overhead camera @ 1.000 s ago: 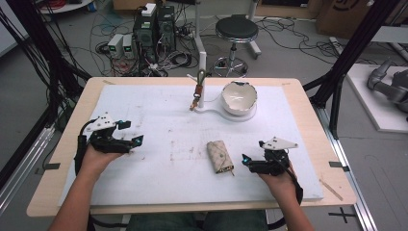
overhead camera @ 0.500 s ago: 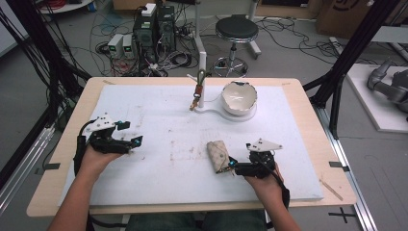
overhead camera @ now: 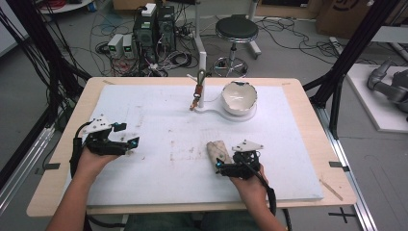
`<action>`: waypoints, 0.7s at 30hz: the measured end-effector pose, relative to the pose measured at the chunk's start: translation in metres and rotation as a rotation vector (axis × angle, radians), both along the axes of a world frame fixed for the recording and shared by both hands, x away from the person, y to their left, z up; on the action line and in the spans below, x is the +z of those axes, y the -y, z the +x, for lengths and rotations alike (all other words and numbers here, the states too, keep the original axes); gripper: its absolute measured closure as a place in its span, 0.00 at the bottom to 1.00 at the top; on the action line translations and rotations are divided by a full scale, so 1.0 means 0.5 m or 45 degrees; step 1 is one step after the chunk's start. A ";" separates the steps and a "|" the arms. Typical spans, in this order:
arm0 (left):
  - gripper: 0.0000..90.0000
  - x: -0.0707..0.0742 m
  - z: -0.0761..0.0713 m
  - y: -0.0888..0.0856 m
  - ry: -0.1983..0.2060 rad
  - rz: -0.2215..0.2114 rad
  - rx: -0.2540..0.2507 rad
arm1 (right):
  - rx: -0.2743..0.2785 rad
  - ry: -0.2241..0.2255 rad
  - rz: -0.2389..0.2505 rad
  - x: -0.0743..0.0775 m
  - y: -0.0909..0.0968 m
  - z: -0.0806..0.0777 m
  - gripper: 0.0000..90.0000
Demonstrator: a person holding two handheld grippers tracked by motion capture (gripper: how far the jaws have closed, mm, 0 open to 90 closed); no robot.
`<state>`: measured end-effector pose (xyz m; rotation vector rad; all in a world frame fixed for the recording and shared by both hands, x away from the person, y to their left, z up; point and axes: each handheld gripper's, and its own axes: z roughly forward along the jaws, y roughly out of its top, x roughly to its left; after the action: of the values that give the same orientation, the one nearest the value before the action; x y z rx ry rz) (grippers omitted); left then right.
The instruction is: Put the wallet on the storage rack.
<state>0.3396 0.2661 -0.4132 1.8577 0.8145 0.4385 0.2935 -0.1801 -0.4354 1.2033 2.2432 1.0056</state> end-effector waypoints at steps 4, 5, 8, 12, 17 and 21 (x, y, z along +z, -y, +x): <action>0.20 -0.002 0.001 -0.001 -0.002 0.010 -0.004 | -0.025 -0.016 0.012 -0.007 -0.021 0.000 0.19; 0.20 -0.002 0.001 -0.001 -0.003 0.009 0.000 | -0.026 -0.015 0.009 -0.008 -0.024 0.000 0.19; 0.20 -0.003 0.002 -0.002 -0.002 0.007 -0.002 | -0.028 -0.016 0.007 -0.009 -0.027 -0.002 0.19; 0.20 -0.002 0.003 -0.003 0.000 0.006 0.002 | -0.043 -0.048 0.008 -0.012 -0.035 -0.006 0.19; 0.20 -0.001 0.003 -0.004 0.000 0.004 0.003 | -0.073 -0.076 -0.079 -0.029 -0.059 -0.007 0.20; 0.20 -0.001 0.003 -0.005 0.002 0.003 0.005 | -0.083 -0.105 -0.077 -0.036 -0.060 -0.002 0.19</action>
<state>0.3411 0.2684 -0.4137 1.8578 0.8169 0.4438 0.2925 -0.1502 -0.4533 1.3043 2.2641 0.8724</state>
